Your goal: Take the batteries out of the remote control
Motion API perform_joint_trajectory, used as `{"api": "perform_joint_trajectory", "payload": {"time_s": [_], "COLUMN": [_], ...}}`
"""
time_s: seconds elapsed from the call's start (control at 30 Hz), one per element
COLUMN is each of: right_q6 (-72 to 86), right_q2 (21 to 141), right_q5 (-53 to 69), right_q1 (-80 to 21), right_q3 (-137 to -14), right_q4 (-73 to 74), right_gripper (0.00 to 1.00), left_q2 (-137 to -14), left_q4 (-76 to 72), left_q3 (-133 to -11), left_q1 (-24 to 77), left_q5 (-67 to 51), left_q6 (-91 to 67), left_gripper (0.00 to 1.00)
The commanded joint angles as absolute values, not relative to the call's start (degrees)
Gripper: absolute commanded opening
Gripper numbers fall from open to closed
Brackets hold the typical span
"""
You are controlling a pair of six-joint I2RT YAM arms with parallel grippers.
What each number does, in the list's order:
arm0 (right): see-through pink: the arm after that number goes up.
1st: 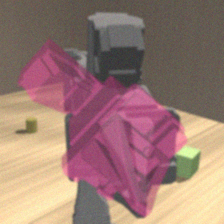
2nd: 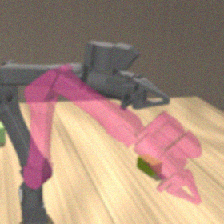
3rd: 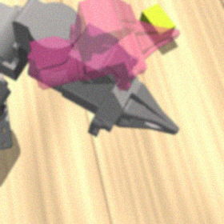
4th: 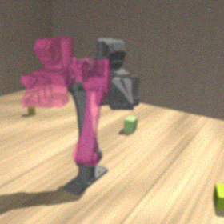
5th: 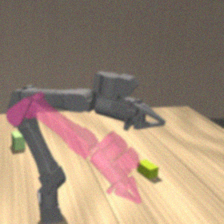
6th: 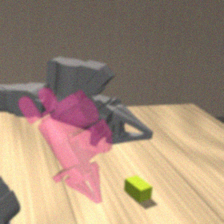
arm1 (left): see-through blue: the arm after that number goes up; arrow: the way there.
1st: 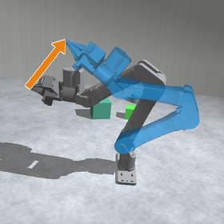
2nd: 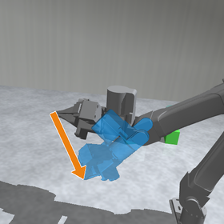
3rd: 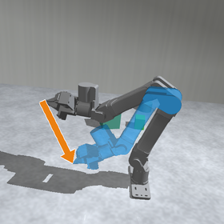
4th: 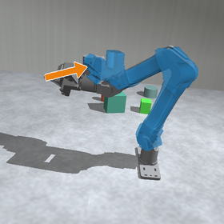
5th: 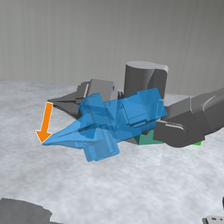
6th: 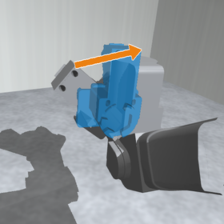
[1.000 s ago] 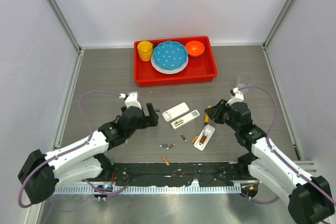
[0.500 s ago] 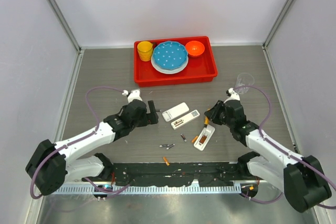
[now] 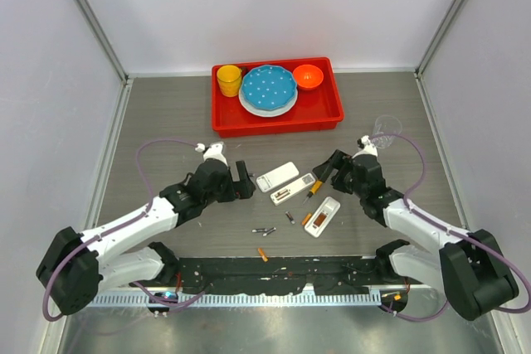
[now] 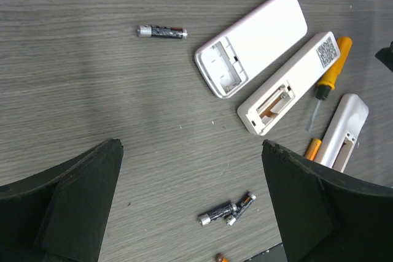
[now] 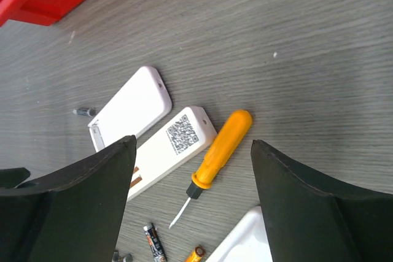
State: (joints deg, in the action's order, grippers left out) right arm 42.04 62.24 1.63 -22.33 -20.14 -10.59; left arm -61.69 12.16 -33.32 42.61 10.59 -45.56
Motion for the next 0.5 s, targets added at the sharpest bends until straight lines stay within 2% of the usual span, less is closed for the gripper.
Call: {"api": "perform_joint_trajectory", "payload": {"time_s": [0.0, 0.27, 0.47], "right_q6": [41.7, 38.4, 34.2], "right_q2": [58.0, 51.0, 44.6], "right_q5": [1.1, 0.2, -10.0], "right_q1": [-22.4, -22.4, -22.3], "right_q3": [-21.7, -22.6, -23.4], "right_q4": [-13.8, -6.2, 2.2], "right_gripper": [0.83, 0.85, 0.85], "left_q2": [-59.9, -60.1, -58.1], "left_q4": [6.8, 5.9, 15.0], "left_q3": [-31.4, -31.9, -37.3], "left_q1": [42.4, 42.4, 42.5], "left_q5": [7.3, 7.2, 15.6], "left_q6": [-44.1, -42.4, -34.8], "left_gripper": [1.00, 1.00, 1.00]}}
